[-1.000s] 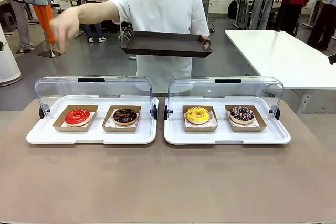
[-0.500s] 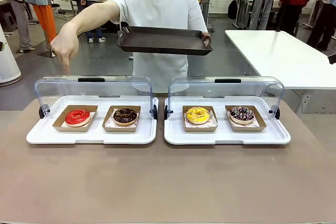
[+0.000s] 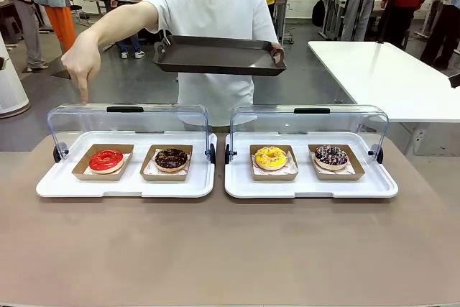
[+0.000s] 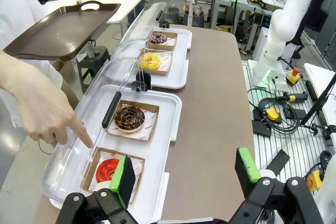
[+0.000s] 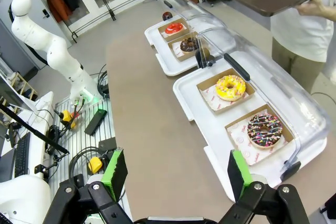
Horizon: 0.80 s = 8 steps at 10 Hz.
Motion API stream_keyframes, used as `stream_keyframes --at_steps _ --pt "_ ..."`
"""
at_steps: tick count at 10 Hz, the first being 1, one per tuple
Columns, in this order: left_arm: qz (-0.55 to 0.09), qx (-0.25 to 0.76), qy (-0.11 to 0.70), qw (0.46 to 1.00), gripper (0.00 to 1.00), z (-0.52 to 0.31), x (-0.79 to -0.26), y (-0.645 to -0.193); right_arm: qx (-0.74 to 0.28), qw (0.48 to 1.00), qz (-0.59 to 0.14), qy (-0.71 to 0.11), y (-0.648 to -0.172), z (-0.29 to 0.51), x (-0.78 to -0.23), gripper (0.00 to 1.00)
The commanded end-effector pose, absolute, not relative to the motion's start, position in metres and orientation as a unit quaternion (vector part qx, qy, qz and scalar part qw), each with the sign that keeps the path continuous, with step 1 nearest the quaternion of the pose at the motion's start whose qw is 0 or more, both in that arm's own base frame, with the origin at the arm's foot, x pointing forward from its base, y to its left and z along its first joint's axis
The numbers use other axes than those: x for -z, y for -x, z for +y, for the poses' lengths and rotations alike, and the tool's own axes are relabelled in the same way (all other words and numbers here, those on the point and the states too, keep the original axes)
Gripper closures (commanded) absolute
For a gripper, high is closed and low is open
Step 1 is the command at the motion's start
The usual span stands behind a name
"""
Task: Provide the desired donut to the person.
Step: Pick up and lift the Paper togo box containing the Donut pointed at by the person.
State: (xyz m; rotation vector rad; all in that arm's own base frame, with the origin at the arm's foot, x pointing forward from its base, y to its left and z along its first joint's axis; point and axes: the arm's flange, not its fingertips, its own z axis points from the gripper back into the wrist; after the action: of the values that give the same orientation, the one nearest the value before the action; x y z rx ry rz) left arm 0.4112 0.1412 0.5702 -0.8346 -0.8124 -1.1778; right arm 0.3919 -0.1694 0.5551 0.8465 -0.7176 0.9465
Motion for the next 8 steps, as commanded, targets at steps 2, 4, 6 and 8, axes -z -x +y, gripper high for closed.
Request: stream_keyframes --at_steps 2,4,6,8 --pt "-0.369 0.52 0.374 0.673 0.0 0.142 -0.571 -0.411 -0.429 0.746 -0.329 -0.388 -0.393 -0.169 -0.556 0.0" --pt "-0.369 0.52 0.374 0.673 0.0 0.142 -0.571 -0.411 -0.429 0.746 -0.329 -0.388 -0.393 -0.169 -0.556 0.0" --pt "-0.293 0.594 0.281 0.695 0.0 0.125 -0.566 -0.41 -0.429 0.746 -0.329 -0.388 -0.393 -0.169 -0.556 0.0" --pt "-0.19 0.647 0.162 0.72 0.0 0.089 -0.541 -0.423 -0.429 0.746 -0.329 -0.388 -0.393 -0.169 -0.556 0.0"
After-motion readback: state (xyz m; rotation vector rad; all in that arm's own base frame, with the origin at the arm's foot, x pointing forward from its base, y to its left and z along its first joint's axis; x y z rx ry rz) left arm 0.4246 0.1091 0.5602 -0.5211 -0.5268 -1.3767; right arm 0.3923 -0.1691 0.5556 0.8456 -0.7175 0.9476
